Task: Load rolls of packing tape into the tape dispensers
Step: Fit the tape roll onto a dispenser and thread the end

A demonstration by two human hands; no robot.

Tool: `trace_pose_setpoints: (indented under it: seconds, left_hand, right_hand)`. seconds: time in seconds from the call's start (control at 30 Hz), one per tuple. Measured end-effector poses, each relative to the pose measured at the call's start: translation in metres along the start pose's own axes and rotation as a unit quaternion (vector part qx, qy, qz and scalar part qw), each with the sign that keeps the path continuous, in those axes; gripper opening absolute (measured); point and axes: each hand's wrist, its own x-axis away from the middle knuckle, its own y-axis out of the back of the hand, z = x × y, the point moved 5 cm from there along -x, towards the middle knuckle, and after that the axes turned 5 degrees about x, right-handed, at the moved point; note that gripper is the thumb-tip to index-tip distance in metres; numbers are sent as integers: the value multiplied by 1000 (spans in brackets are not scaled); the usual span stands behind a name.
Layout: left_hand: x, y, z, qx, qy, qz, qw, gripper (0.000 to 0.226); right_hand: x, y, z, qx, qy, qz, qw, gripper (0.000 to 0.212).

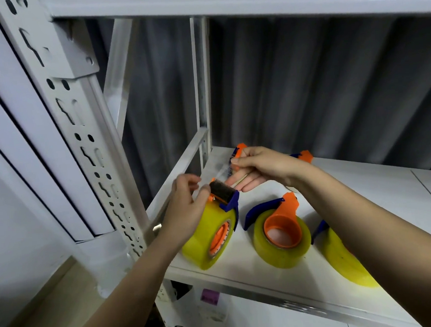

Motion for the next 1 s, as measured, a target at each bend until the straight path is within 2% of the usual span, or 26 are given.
trace_pose_setpoints:
  seconds: [0.1, 0.2, 0.27, 0.47, 0.67, 0.8, 0.87, 0.93, 1.0]
  left_hand:
    - [-23, -13, -19, 55, -1, 25, 998, 21]
    - [-34, -31, -27, 92, 100, 106, 985, 15]
    - [-36, -34, -26, 123, 141, 121, 975, 12]
    - [-40, -39, -19, 197, 198, 91, 956, 18]
    - [-40, -40, -21, 155, 189, 60, 968, 14]
    - [-39, -38, -22, 161, 172, 42, 971, 14]
    - [-37, -37, -23, 160, 164, 31, 973, 13]
    - [-36, -37, -24, 160, 158, 22, 974, 11]
    - [-34, -37, -24, 157, 157, 19, 975, 10]
  right_hand:
    - [1, 1, -1, -8, -8, -1, 1000, 17]
    - [0, 2, -3, -10, -6, -10, 1000, 18]
    - [-2, 2, -4, -13, -2, -16, 1000, 18]
    - [-12, -1, -10, -55, 5, -15, 998, 16]
    - [-14, -2, -7, -48, 3, -10, 999, 17]
    - [-12, -2, -7, -74, -33, -7, 997, 31]
    - [-14, 2, -6, -14, -25, -52, 998, 33]
    - [-14, 10, -2, 59, 20, -138, 988, 27]
    - [-10, 17, 7, 162, 94, -235, 954, 20]
